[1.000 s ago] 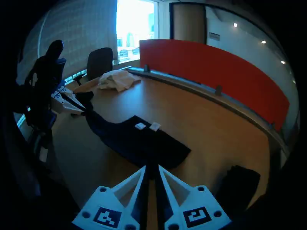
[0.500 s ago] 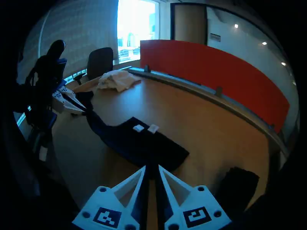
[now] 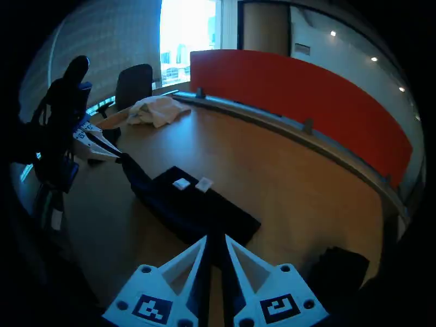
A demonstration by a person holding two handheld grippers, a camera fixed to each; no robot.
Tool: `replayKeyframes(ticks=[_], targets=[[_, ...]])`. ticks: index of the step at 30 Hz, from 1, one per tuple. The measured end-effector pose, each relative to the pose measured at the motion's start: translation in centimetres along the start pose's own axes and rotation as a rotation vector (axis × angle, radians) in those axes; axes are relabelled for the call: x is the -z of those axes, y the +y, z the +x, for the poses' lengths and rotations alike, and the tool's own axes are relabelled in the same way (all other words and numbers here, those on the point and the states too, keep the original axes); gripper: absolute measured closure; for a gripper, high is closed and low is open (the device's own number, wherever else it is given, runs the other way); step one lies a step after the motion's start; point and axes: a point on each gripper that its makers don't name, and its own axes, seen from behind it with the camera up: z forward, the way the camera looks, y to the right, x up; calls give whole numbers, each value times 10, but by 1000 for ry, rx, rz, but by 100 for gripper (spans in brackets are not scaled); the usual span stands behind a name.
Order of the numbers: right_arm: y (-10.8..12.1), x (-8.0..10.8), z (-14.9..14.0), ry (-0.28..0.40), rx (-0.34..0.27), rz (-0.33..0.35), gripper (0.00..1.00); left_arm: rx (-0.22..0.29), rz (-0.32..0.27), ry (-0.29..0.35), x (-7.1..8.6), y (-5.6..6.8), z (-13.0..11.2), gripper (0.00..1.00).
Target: Fold towel
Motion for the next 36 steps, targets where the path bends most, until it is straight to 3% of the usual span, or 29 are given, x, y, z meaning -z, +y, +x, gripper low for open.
replayKeyframes(ticks=[15,29,36], targets=[[13,-34,-15,-50,-52,-12,91,7,4,-19,-37,-14,0,89],[27,-80,-34,-114,-114,-37,91,40,29,-49,-88,-31,-14,89],[30,-91,-39,-130,-129,-52,90,50,35,-55,-101,-35,-14,89]])
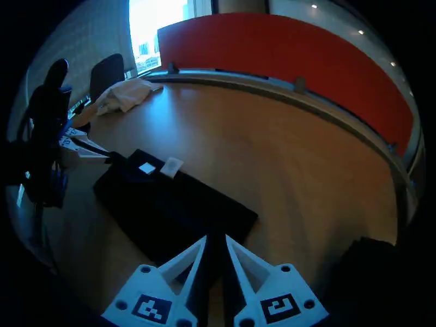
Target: Fold towel
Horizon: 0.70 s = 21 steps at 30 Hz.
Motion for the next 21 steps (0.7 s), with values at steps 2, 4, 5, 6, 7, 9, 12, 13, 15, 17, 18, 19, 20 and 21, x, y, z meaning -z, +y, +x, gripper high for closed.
replayKeyframes(ticks=[2,4,5,6,7,9,12,13,15,17,18,19,20,21], targets=[[0,-2,-1,-3,4,-6,88,-1,9,-4,-3,-3,-1,89],[1,-4,-2,-5,7,-15,83,-1,17,-8,-6,-5,-2,89],[1,-5,-3,-5,8,-19,79,-1,21,-10,-8,-6,-2,88],[2,-6,-3,-7,9,-24,76,-1,25,-11,-9,-7,-2,88],[3,-7,-4,-10,9,-30,72,-1,28,-12,-10,-8,-2,88],[5,-9,-6,-15,10,-40,66,0,34,-14,-13,-10,-2,87],[8,-13,-8,-19,12,-54,63,1,41,-16,-16,-12,0,84],[9,-14,-8,-19,12,-60,59,1,43,-17,-17,-13,0,82],[12,-16,-7,-17,12,-73,48,1,46,-17,-18,-14,2,78],[15,-17,-6,-13,12,-85,39,1,48,-15,-20,-16,4,76],[17,-17,-6,-12,13,-90,37,0,50,-15,-20,-16,5,75],[19,-18,-6,-11,14,-96,35,0,51,-15,-21,-17,6,73],[21,-18,-5,-11,15,-102,33,-1,52,-15,-21,-18,6,70],[23,-19,-5,-10,16,-108,31,-2,54,-16,-22,-19,7,69]])
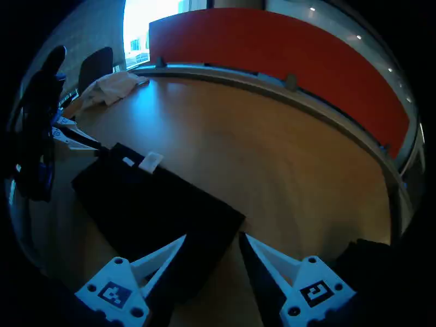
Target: Fold towel
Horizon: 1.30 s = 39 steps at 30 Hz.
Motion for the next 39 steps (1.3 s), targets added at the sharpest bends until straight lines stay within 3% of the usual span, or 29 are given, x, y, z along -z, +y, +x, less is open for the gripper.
replayKeyframes(ticks=[3,5,7,15,24,39], targets=[[6,-3,1,3,1,-21,21,-3,6,-4,-2,-3,1,62],[10,-5,3,8,0,-37,8,-4,11,-8,-3,-5,2,59],[14,-5,5,12,-2,-51,3,-5,17,-8,-4,-7,3,42],[26,-7,10,23,6,-89,0,-16,46,4,-6,-17,10,4],[33,-9,20,39,3,-108,0,-16,81,15,-7,-28,17,3],[41,-8,29,60,2,-128,0,0,101,39,-3,-37,27,3]])
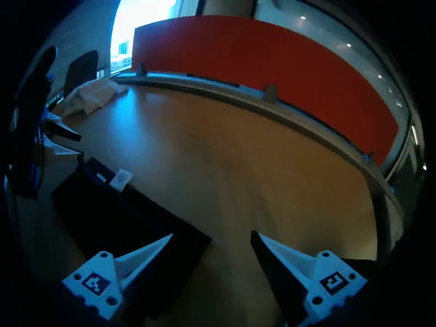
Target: Fold towel
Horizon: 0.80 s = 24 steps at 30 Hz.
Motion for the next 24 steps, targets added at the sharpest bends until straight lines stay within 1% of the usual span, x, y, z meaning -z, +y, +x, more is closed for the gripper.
replayKeyframes(ticks=[11,19,24], targets=[[5,7,4,16,-7,-11,0,11,13,23,7,-3,4,3],[2,12,2,18,-4,-4,0,11,10,25,11,0,4,3],[-1,16,0,19,-1,1,0,8,9,25,16,2,2,3]])
